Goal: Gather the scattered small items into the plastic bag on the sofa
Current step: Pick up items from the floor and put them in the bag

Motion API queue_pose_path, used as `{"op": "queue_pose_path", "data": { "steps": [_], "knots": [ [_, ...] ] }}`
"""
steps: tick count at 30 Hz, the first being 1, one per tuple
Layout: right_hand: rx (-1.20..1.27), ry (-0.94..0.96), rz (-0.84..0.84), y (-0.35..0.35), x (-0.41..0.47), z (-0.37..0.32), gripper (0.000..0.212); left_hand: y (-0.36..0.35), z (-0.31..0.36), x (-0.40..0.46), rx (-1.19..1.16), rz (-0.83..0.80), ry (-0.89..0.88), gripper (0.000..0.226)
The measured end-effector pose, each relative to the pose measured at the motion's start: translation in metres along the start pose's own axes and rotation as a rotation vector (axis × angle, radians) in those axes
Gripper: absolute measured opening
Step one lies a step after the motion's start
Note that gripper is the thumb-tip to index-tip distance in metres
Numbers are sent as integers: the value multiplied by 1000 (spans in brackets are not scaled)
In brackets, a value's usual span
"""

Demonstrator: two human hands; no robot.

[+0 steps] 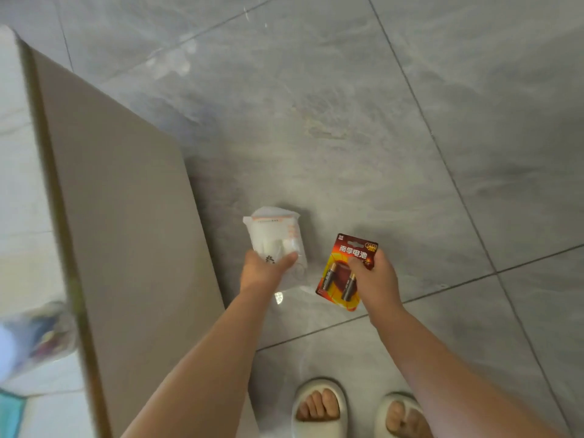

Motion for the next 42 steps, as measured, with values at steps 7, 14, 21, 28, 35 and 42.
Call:
{"op": "queue_pose_path", "data": {
  "steps": [7, 14, 21, 28, 35, 42],
  "knots": [
    [96, 7, -3, 102, -70, -81, 25, 49, 62, -117, -215, -91, 9, 45],
    [255, 32, -19, 204, -160, -167, 25, 127, 136, -261, -361, -229, -21, 40],
    [405, 22, -39, 293, -276, -217, 18, 197, 174, -406, -419, -415, -147, 47],
    [549, 19, -40, 357, -390, -239, 20, 260, 190, -503, -433, -554, -197, 49],
    [663, 49, 138, 396, -495, -231, 33, 301, 202, -584, -224, -807, -471, 47],
    [917, -17, 437, 420, -613, -158, 27, 324, 159, -659, 2, -997, -628, 43]
  ]
}}
Point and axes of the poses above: each hand's wrist, its own x-axis towards the middle knuckle, its own y-axis out of the back of the hand, z = x × y, the point moved 9 cm from there along x, towards the middle knuckle, and after that the axes turned 7 degrees about z, right-handed, at the moved point
